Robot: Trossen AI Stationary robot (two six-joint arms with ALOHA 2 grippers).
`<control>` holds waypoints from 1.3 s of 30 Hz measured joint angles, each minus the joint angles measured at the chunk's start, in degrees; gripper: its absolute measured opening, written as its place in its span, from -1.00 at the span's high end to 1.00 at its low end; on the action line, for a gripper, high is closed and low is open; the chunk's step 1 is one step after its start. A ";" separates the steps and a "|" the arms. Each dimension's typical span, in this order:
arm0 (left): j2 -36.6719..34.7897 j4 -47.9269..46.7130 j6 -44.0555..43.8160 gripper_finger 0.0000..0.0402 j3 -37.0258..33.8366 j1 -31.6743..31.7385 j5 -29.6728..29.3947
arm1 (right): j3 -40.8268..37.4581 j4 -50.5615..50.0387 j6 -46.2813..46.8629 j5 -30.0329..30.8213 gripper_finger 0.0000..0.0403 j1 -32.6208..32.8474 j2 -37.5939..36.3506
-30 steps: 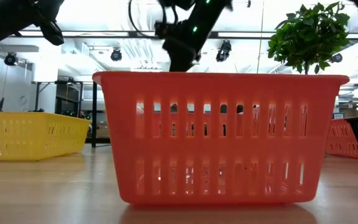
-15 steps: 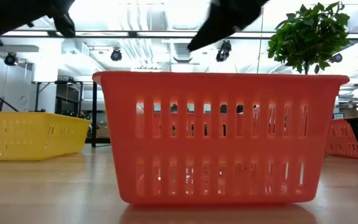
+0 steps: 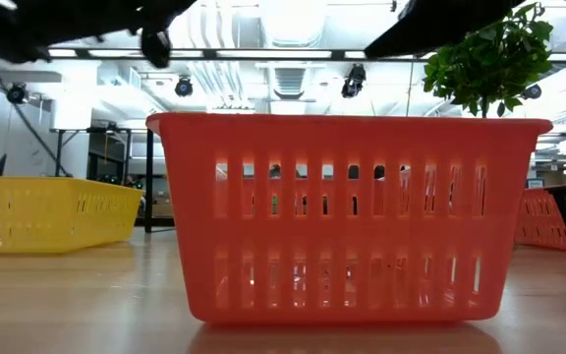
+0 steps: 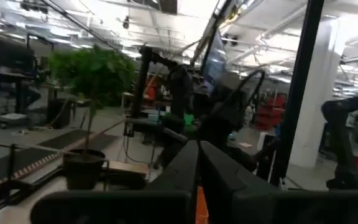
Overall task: Stack baskets on shelf by color
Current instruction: Put the top left black bin on the shelf
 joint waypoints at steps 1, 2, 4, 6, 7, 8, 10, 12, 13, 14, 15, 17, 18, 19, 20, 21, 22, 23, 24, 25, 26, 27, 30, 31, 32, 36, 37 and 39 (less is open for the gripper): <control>2.04 0.29 -0.02 1.00 1.56 -0.22 0.26 | -0.66 0.03 -0.51 -0.07 0.96 0.10 -1.33; 3.94 0.19 -0.02 1.00 2.92 -0.41 0.60 | -1.25 0.05 -0.93 -0.12 0.96 0.31 -2.52; 8.06 -2.53 -0.07 1.00 6.07 -0.69 1.10 | -2.45 0.13 -2.05 -0.22 0.96 0.68 -4.90; 11.68 -7.38 -0.09 1.00 9.52 -0.74 1.51 | -3.40 0.03 -3.00 -0.21 0.96 1.10 -7.01; 13.18 -10.05 -0.10 1.00 11.49 -0.74 1.65 | -3.82 0.12 -3.36 -0.24 0.96 1.30 -8.00; 14.74 -13.49 -0.09 1.00 13.86 -0.74 1.81 | -4.31 0.07 -3.83 -0.30 0.96 1.57 -9.02; 17.64 -22.42 0.04 1.00 18.83 -0.72 2.06 | -5.07 0.00 -4.79 -1.27 0.96 1.79 -10.81; 20.83 -33.72 0.85 1.00 24.20 -0.66 2.17 | -5.99 -0.07 -5.34 -1.63 0.96 2.13 -12.53; 22.33 -39.77 1.95 1.00 27.20 -0.65 2.19 | -6.47 -0.14 -5.70 -1.65 0.96 2.28 -13.33; 23.80 -45.68 3.30 1.00 30.00 -0.63 2.19 | -6.94 -0.14 -6.27 -1.67 0.96 2.38 -14.09; 25.59 -51.85 4.83 1.00 33.20 -0.60 2.21 | -7.51 -0.10 -6.69 -1.71 0.96 2.43 -14.85; 29.21 -62.22 8.85 1.00 39.08 -0.56 2.25 | -8.65 -0.18 -7.46 -1.73 0.96 2.52 -16.44; 31.10 -67.48 11.41 1.00 41.87 -0.56 2.24 | -9.19 -0.15 -7.47 -1.73 0.96 2.52 -17.14; 32.99 -71.67 14.26 1.00 44.32 -0.55 2.23 | -9.76 -0.11 -7.47 -1.73 0.96 2.52 -17.95; 34.87 -74.84 17.29 1.00 46.72 -0.55 2.26 | -10.45 -0.11 -7.47 -1.75 0.96 2.52 -18.87; 36.66 -77.45 20.44 1.00 48.95 -0.56 2.28 | -11.12 -0.12 -7.37 -1.80 0.96 2.54 -19.61; 38.31 -79.93 23.74 1.00 50.92 -0.55 2.31 | -11.70 -0.08 -7.12 -2.13 0.96 2.52 -20.35; 39.86 -81.95 27.13 1.00 52.78 -0.51 2.35 | -12.33 0.00 -6.88 -2.53 0.96 2.52 -21.17; 41.34 -82.96 30.30 1.00 54.42 -0.35 2.37 | -13.05 0.20 -6.85 -2.81 0.96 2.53 -21.96; 42.76 -83.70 33.39 1.00 56.08 -0.17 2.39 | -13.74 0.64 -6.89 -3.07 0.96 2.54 -22.61; 44.03 -84.24 36.08 1.00 57.39 0.10 2.39 | -14.31 1.30 -7.14 -3.08 0.96 2.52 -23.28; 45.35 -84.43 38.52 1.00 58.67 0.48 2.43 | -14.77 1.58 -7.43 -3.11 0.96 2.52 -24.08; 48.46 -84.60 46.25 1.00 61.37 1.92 2.39 | -15.28 1.46 -7.38 -3.13 0.96 2.52 -26.10; 49.47 -84.75 48.70 1.00 61.89 2.40 2.37 | -15.37 1.50 -7.21 -3.29 0.96 2.52 -26.72; 50.33 -84.60 50.95 1.00 62.25 2.85 2.16 | -15.48 1.33 -6.96 -3.93 0.96 2.52 -27.22; 53.25 -84.71 55.89 1.00 63.53 4.13 1.92 | -15.60 0.58 -7.41 -5.79 0.96 2.52 -27.98; 53.73 -84.72 55.97 1.00 63.88 4.49 1.93 | -15.60 0.49 -7.43 -5.84 0.96 2.52 -28.00; 54.76 -84.69 55.97 0.98 64.58 5.16 1.93 | -15.60 0.16 -7.45 -5.84 0.96 2.52 -28.04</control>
